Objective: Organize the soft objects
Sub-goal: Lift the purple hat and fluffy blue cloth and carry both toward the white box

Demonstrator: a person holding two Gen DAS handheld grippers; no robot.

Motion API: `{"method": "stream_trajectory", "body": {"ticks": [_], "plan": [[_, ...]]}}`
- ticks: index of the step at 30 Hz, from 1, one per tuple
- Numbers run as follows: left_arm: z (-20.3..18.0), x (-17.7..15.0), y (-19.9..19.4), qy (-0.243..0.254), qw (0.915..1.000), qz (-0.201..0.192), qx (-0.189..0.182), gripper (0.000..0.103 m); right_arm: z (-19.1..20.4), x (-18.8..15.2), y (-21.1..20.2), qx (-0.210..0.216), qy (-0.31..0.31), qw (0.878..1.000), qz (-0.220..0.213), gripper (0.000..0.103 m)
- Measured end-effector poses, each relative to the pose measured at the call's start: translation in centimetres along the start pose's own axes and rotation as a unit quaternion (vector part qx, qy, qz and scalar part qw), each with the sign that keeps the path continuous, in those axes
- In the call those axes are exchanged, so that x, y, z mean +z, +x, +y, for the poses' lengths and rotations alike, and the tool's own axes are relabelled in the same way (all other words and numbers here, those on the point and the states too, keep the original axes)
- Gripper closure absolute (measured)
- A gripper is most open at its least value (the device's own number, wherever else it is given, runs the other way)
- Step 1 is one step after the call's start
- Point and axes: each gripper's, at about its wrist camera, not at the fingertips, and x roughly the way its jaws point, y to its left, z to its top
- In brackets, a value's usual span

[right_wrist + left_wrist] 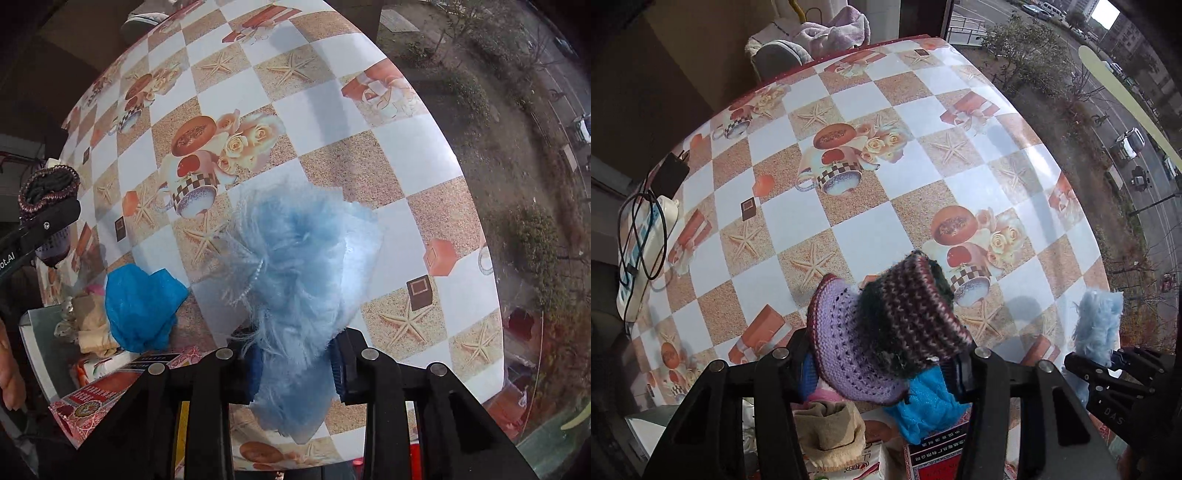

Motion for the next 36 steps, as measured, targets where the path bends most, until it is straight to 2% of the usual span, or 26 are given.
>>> {"method": "stream_trajectory", "body": {"ticks": [8, 16, 26, 36], "plan": [[-3.4, -1.8, -3.6, 0.05, 0.9978, -0.025, -0.035, 0.046, -0.9, -1.6, -0.8, -0.005, 0.024, 0.999, -0.022, 0.071], [-8.1, -4.4, -6.2, 0.114, 0.9903, -0.035, -0.071, 0.046, -2.6, -4.3, -2.2, -0.02, 0.058, 0.997, -0.04, 0.071], [-13.4, -9.8, -8.2, 0.204, 0.9722, -0.023, -0.113, 0.046, -4.3, -8.2, -3.3, -0.033, 0.094, 0.994, -0.043, 0.071], [-14.9, -14.7, -10.0, 0.259, 0.9557, -0.02, -0.138, 0.046, -4.8, -12.0, -4.0, -0.054, 0.108, 0.992, -0.041, 0.071]]}}
